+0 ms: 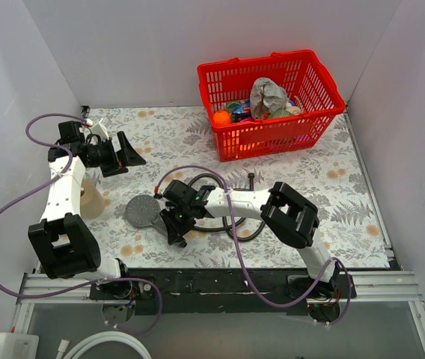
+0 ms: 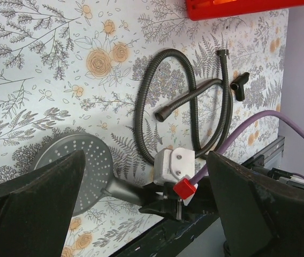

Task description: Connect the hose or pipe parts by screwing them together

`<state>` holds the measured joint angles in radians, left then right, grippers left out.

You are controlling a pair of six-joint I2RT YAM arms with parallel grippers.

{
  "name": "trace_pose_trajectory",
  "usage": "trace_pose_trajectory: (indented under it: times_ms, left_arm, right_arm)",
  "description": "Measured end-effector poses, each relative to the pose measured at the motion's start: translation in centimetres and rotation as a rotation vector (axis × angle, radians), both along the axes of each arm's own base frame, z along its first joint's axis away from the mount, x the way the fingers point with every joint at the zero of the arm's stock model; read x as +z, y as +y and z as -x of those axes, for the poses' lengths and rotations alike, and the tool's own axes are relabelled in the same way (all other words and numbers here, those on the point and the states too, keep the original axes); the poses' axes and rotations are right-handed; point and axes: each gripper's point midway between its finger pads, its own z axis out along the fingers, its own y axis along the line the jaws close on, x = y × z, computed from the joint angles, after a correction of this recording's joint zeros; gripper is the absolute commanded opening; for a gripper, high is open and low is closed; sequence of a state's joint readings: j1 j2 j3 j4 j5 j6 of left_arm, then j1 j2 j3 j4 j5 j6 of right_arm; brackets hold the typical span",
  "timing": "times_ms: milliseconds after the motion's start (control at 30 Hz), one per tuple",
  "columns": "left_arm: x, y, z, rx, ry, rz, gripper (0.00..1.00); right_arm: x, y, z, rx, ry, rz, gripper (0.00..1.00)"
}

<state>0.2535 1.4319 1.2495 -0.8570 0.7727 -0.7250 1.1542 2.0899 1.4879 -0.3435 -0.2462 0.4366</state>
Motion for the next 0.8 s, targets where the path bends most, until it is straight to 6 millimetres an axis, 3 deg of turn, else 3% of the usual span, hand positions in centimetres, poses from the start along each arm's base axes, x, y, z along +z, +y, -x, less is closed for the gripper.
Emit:
trace_pose_trajectory:
  times_ms: [200, 300, 400, 567, 700, 800]
  left_arm:
    - [0.1, 0.0, 0.1, -0.002, 0.007, 0.001, 0.98]
    - [1.3, -0.1, -0.2, -0.009, -0.001, 0.013, 0.98]
    - [3.7, -0.3, -1.3, -0.018, -0.034, 0.039, 0.98]
    - [6.8, -0.8, -2.0, -0.035, -0.098, 0.078, 0.98]
    - [6.0, -1.3, -1.5, -0.045, -0.056, 0.120, 0.98]
    - [3.6, -1.6, -0.8, -0.042, 0.013, 0.148, 0.98]
  right_arm:
    - [0.3, 0.0, 0.1, -0.030, 0.044, 0.000, 0.01]
    - [0.9, 0.1, -0.7, -0.112, 0.094, -0.027, 0.01]
    - [2.0, -1.2, -3.0, -0.245, 0.130, -0.064, 0.01]
    - [6.7, -3.0, -9.5, -0.460, 0.060, -0.171, 0.01]
    - [10.4, -2.1, -11.4, -0.507, 0.026, -0.297, 0.01]
    - [11.4, -1.4, -11.3, -0.511, 0.040, -0.342, 0.01]
